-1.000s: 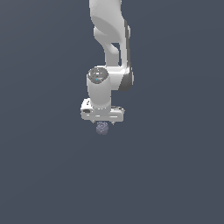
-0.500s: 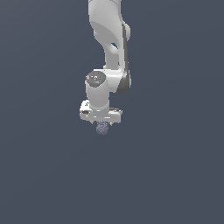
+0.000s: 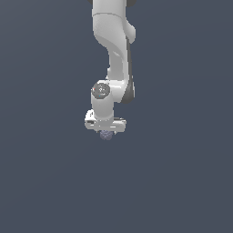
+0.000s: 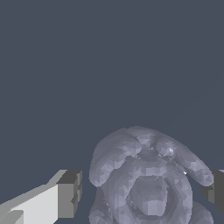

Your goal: Pick up the object and move it to a goal position.

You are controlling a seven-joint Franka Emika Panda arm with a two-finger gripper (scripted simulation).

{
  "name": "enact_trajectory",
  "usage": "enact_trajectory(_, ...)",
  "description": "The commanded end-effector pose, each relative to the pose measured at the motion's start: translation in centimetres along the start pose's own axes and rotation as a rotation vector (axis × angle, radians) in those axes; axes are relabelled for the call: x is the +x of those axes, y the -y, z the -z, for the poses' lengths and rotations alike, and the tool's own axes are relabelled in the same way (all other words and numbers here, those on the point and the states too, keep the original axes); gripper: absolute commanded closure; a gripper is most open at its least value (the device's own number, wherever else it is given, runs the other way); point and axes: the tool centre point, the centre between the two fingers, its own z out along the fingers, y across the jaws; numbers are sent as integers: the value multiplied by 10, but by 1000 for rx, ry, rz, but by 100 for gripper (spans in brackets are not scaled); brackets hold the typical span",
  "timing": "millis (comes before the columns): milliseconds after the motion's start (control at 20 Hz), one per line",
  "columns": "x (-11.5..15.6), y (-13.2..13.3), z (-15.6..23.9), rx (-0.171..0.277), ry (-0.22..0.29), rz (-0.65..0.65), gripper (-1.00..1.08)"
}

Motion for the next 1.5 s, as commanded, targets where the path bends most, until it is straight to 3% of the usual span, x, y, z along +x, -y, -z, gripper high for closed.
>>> enact_trajectory(0,1,0,-7,0,-1,0,-92)
enact_trajectory(150,1,0,-9,0,-1,0,-92)
enact_trajectory(200,1,0,-9,0,-1,0,108)
enact_trajectory(950,2,1,-1,0,-2,0,108)
enact_trajectory(1450,9,13,61,0,-2,0,108)
